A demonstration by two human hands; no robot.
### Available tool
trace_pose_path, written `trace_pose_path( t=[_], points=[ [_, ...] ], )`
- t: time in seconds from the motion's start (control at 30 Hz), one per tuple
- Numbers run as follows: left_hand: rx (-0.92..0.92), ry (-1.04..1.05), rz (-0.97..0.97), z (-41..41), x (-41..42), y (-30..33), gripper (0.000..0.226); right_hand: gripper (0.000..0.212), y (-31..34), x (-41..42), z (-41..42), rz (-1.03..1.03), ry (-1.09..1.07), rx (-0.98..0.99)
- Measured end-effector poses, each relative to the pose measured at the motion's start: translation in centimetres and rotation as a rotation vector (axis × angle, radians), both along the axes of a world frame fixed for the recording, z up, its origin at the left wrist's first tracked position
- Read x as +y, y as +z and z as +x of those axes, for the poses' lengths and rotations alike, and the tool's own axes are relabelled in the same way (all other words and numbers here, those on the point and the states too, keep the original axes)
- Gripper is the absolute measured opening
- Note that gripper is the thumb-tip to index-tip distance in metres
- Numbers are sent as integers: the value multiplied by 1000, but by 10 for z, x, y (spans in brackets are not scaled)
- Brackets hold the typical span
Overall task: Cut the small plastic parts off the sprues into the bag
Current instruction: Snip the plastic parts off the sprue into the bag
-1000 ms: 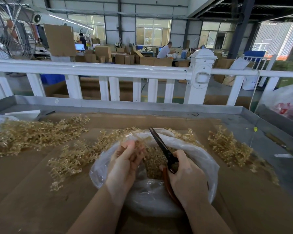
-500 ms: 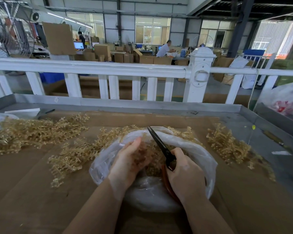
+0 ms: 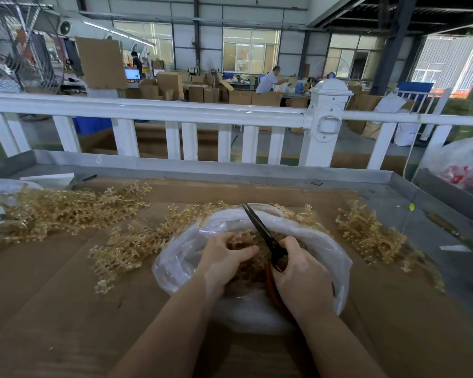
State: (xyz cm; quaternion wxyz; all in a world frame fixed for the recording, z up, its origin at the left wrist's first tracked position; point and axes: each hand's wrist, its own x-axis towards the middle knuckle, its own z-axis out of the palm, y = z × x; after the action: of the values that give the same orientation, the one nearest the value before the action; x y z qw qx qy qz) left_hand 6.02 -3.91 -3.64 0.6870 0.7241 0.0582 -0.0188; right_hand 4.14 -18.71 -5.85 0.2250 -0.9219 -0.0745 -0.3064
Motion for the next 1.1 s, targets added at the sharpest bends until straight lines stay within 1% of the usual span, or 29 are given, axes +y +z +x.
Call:
trace_pose_path(
  t=[0.07,0.13,0.3,0.43,0.5,0.63,0.67,0.77,0.8,0.9,0.93,1.0,1.1],
  points=[
    [-70,67,32,-3,-2,-5,16,27,0,0,0,2,-8,2],
    [-119,98,39,-4,-5,-9,12,27,0,0,0,17,-9,4],
    [-165,109,82,-8,-7,-10,35,28,0,1,1,36,7,7],
    [-153,72,116,-11,-6,-9,56,28,-1,2,0,38,11,-13],
    [-149,69,113,-11,-5,-9,56,29,-1,1,-1,31,11,-7],
    [-141,73,68,-11,-4,-9,47,29,-1,1,0,32,16,-13],
    [-137,74,53,-10,-4,-8,48,30,-1,1,0,32,15,-11],
    [-88,54,-32,-8,-5,-5,59,33,-1,1,0,26,14,-2],
    [-67,47,-78,-6,-4,-5,57,33,-1,0,0,25,12,-1],
    [-19,47,-267,-6,-1,-3,33,32,-1,0,-1,32,11,-21],
    [-7,60,-319,-5,0,-2,30,31,0,0,-1,38,8,-29],
    [13,81,-390,-3,2,-1,29,31,2,0,-2,56,1,-36],
    [37,97,-485,1,5,1,35,33,5,-1,-4,83,0,-12]
  ],
)
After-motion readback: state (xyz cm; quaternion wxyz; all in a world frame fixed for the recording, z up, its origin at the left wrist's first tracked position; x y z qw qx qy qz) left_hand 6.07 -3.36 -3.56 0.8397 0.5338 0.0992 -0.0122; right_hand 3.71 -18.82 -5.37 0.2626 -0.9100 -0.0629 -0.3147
